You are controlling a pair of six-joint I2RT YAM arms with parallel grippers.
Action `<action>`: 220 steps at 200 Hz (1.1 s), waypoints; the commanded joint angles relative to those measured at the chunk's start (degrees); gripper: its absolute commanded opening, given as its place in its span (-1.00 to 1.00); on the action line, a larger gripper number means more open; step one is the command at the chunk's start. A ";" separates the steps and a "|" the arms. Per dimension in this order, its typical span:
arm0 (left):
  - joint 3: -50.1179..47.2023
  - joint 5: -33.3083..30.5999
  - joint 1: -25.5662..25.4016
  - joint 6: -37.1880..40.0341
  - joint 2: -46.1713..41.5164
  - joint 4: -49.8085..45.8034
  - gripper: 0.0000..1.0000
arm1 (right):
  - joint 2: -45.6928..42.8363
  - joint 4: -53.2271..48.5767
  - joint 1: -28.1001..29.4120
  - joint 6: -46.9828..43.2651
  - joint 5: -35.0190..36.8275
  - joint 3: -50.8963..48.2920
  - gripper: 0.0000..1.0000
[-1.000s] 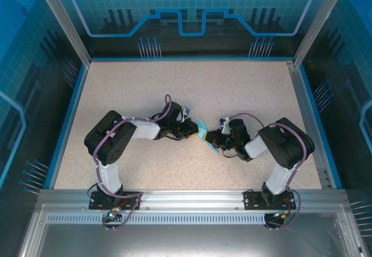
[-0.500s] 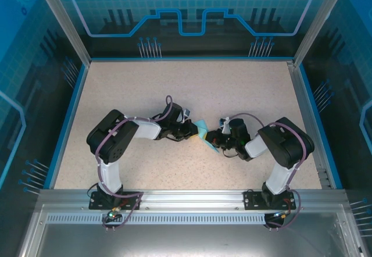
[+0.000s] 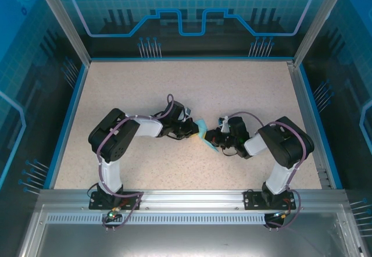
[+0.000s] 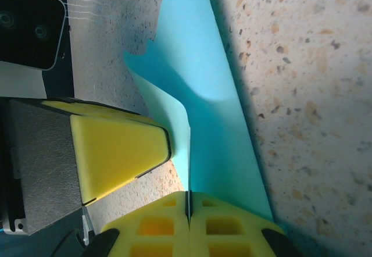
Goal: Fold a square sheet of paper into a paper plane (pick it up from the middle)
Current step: Fold the wing for the fifth time at the center of the table.
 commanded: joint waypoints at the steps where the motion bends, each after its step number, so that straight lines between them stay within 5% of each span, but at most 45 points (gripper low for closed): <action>1: 1.89 -1.04 -0.42 1.54 1.92 -3.21 -0.83 | -0.52 -6.31 -1.08 -1.64 -0.05 0.72 -0.98; 99: 3.79 -2.54 -0.45 1.68 3.58 -8.21 -0.86 | -4.85 -13.49 -1.50 -3.63 -1.20 2.51 -0.74; 154: 4.36 -2.60 -0.40 1.45 4.58 -9.41 -0.87 | -9.63 -27.05 -2.31 -13.82 -2.47 5.37 -0.36; 220: 4.97 -1.93 -0.45 1.53 4.57 -9.85 -0.87 | -12.32 -36.89 -1.72 -29.87 -2.48 7.39 -0.35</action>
